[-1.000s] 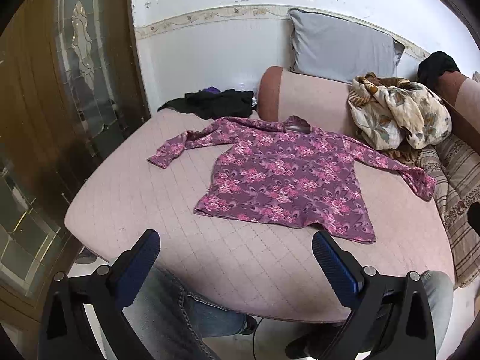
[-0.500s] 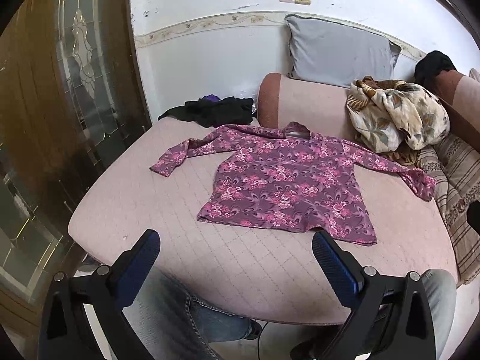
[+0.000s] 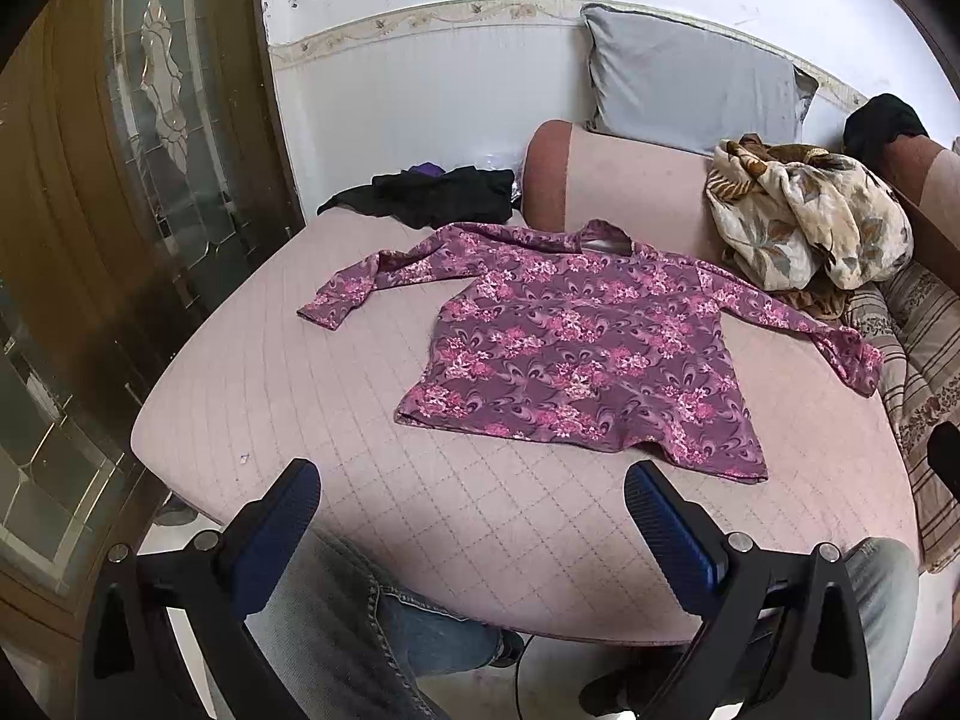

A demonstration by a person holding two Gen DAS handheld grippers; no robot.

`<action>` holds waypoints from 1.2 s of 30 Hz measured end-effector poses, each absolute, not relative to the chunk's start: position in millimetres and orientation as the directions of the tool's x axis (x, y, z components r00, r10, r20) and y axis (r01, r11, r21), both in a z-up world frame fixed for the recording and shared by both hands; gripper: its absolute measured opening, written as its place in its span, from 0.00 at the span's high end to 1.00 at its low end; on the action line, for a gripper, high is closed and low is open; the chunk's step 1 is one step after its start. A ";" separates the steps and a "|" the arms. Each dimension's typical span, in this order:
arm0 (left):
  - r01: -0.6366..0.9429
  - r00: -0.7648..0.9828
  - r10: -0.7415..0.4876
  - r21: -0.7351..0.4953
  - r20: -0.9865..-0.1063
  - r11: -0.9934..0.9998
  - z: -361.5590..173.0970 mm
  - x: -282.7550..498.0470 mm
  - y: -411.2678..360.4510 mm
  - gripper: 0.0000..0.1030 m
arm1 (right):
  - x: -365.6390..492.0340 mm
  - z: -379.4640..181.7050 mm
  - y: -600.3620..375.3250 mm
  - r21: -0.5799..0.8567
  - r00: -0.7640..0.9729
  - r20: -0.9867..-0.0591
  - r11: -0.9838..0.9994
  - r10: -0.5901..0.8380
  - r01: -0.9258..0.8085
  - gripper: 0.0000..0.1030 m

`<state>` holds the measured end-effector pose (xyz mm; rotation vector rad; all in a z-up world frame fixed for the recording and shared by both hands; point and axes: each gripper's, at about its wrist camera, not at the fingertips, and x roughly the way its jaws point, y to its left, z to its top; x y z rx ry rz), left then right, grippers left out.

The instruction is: Fold small clothes

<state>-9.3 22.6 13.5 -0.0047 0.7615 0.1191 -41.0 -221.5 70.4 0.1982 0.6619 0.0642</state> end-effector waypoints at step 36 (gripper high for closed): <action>-0.024 0.725 0.073 0.081 -0.685 0.996 28.3 5.3 -3.1 0.00 | -27.6 71.1 -243.0 0.244 0.791 -0.602 0.968 0.108 0.054 0.00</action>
